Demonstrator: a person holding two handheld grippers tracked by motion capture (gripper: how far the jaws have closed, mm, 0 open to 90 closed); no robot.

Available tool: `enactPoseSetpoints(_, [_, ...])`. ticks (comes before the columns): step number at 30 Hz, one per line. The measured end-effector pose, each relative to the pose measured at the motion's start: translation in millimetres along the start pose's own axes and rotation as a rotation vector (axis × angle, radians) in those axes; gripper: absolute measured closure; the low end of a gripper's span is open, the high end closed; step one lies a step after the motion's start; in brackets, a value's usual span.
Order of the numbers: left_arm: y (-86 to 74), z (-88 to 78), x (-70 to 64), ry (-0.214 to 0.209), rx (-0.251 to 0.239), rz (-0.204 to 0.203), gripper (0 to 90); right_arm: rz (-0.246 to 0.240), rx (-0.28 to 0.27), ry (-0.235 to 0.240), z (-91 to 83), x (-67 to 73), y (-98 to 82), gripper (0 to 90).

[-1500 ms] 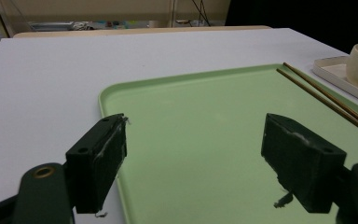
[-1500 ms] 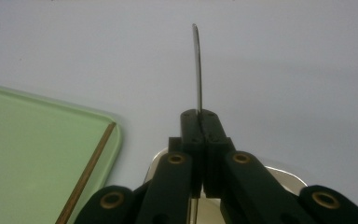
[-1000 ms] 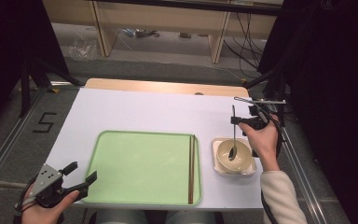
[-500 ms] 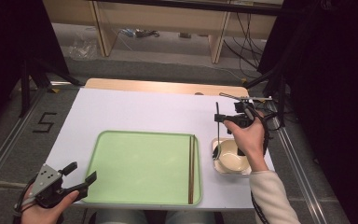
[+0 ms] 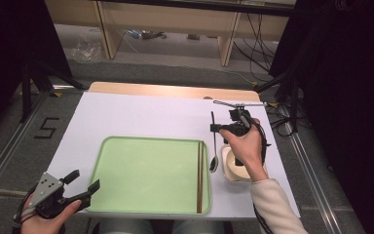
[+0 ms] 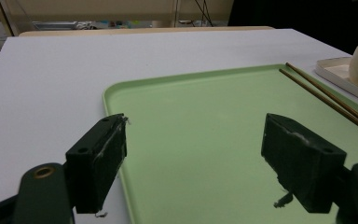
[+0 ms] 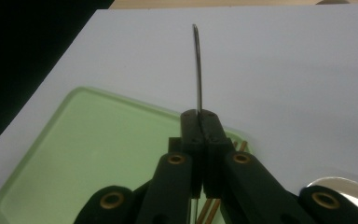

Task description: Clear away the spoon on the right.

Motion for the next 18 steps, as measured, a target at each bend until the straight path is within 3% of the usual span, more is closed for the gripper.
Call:
enactPoseSetpoints(2, [0.0,-0.4,0.0,0.001,0.0,-0.002,21.8,0.016,0.018,-0.002,5.0,6.4,-2.9,90.0])
enactPoseSetpoints(4, [-0.1,-0.5,0.1,0.001,-0.002,-0.003,21.8,0.009,0.031,0.0,9.5,10.2,-5.1,90.0])
enactPoseSetpoints(5, [-0.1,-0.6,0.1,0.0,-0.002,-0.002,21.8,-0.027,0.025,-0.005,13.3,10.1,-5.7,90.0])
enactPoseSetpoints(6, [-0.1,-0.7,0.1,-0.001,-0.002,-0.003,21.8,0.0,0.038,0.003,15.2,13.9,-7.5,90.0])
enactPoseSetpoints(7, [-0.1,-0.8,0.1,-0.001,-0.002,-0.003,21.8,-0.028,0.04,0.005,17.2,13.3,-7.9,90.0])
enactPoseSetpoints(9, [-0.1,-0.9,0.1,-0.001,-0.002,-0.002,21.8,-0.033,0.053,0.015,21.9,16.4,-10.6,90.0])
enactPoseSetpoints(18, [0.1,-1.1,-0.4,-0.002,-0.002,0.0,21.8,-0.031,0.111,0.014,39.1,27.6,-23.8,90.0])
Point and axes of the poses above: each handheld gripper's, and its own axes: z roughly forward along the jaws, y roughly out of its top, x roughly to its left, the point moved 5 cm from there along z, roughly forward along the jaws, and after that the axes turned 1 degree about y, right-handed, at the moved point
